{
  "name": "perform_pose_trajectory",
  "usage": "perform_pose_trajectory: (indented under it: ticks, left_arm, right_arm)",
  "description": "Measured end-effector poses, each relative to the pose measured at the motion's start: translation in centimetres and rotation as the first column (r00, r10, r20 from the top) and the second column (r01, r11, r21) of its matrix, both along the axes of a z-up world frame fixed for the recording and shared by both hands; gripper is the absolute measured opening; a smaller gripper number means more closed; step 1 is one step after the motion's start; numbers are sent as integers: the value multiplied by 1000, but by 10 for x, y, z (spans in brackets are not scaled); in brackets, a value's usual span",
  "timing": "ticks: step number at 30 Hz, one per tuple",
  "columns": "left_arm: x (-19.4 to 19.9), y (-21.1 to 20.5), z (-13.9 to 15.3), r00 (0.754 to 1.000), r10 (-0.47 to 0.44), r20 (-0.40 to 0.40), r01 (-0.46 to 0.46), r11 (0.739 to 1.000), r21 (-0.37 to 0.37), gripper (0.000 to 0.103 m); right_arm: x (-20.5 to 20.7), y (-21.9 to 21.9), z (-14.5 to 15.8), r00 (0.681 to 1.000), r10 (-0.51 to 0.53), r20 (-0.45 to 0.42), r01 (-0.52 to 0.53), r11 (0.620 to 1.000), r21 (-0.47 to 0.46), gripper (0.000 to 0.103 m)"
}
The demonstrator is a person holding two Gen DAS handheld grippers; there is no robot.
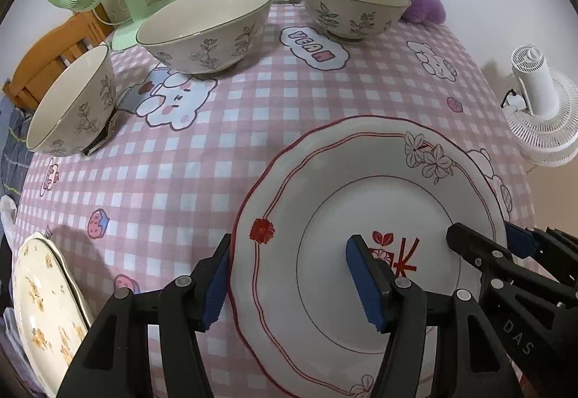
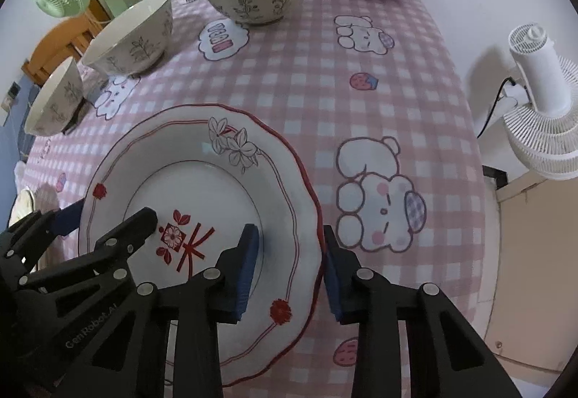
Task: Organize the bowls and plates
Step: 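Lift the white plate with both grippers and carry it over the yellow plates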
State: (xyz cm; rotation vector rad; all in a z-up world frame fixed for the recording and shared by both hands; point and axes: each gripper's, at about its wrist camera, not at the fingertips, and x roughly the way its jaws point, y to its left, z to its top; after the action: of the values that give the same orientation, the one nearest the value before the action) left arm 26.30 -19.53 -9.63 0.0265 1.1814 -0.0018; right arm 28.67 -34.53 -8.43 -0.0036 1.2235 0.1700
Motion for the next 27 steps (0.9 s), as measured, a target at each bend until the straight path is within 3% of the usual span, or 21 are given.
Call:
perform_pose_trajectory:
  ticks: [14,19,27]
  left_arm:
    - [-11,-13,7,1000,-23,-10,23,999,31,63]
    - [-19,-18,16,1000,-18,14,17,998,65,63]
    - [-34,-18,35,999,-34,36,32,998,54,63]
  right_arm:
    - [-2,-7,4,1000,-13,-3,13,1000,-11,37]
    - [-13,-10,12,1000,-23,6,23,1000,-8,37]
    - [-31,-12,31,998,-49,33,50,999,-20,37]
